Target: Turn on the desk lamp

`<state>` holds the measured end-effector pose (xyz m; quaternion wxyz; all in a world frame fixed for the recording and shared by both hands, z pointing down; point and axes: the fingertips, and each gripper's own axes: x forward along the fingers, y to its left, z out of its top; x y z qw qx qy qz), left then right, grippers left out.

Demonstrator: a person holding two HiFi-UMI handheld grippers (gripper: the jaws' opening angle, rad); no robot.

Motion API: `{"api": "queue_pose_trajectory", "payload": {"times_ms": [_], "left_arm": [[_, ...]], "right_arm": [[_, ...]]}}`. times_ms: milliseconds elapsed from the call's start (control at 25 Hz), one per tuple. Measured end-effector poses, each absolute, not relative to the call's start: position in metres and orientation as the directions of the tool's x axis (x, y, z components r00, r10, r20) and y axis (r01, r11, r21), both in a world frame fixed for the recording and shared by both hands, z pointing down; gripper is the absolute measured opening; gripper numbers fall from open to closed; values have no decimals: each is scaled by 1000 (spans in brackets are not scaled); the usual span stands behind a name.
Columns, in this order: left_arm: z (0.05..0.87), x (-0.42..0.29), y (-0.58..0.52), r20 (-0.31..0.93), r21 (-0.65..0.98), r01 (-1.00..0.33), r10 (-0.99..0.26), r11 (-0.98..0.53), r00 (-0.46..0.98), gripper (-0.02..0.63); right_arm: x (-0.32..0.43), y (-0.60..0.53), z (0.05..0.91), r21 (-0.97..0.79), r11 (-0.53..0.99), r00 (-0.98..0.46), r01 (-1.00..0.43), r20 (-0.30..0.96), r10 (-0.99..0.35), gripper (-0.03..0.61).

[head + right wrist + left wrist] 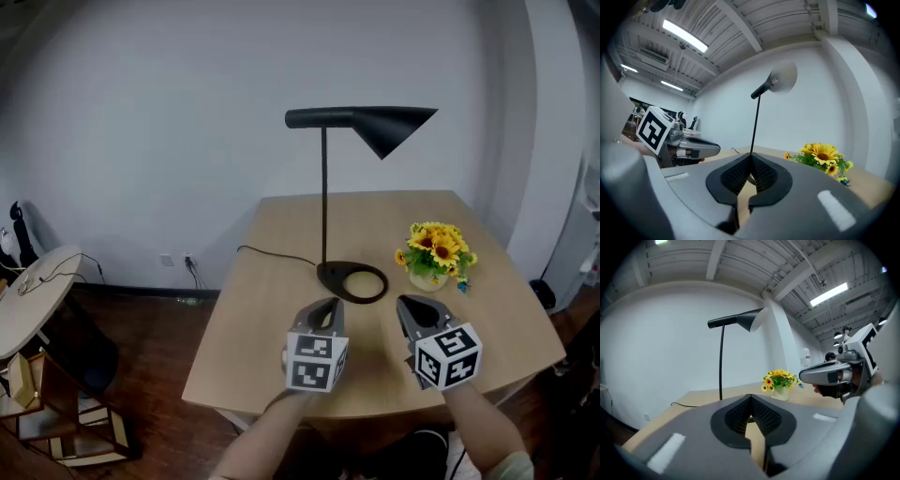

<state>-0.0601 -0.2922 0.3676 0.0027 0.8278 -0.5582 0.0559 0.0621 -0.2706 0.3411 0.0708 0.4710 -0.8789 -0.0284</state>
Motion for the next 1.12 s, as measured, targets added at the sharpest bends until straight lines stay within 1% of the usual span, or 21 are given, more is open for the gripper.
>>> {"api": "queue_pose_trajectory", "payload": {"times_ms": [240,480,640,840,920,1120], "left_arm": [[367,-50,-331,117,-74,-911,-911,-405,395,-2],[373,-69,-395,136,-28,-936,-929,-351,344,-2],[380,-76,-414,143,-6,-937,-928,-349,344,-2],[398,-79,-437,162,16,-934,-920,-358,356,-2],[412,-76,-444,180,31,-930,-913,-366,366,-2],[425,-70,-461,198,36,-927,-907,-373,373,-3]], "right_arm": [[56,-332,350,94,519,-510,-850,105,-854,0],[48,-379,365,19,526,-520,-850,120,-846,0],[49,-396,379,-10,519,-517,-855,119,-848,0],[39,-400,399,36,569,-557,-821,167,-814,0],[40,-398,398,63,576,-561,-815,165,-811,0],[45,-400,396,60,568,-553,-821,166,-816,0]]}}
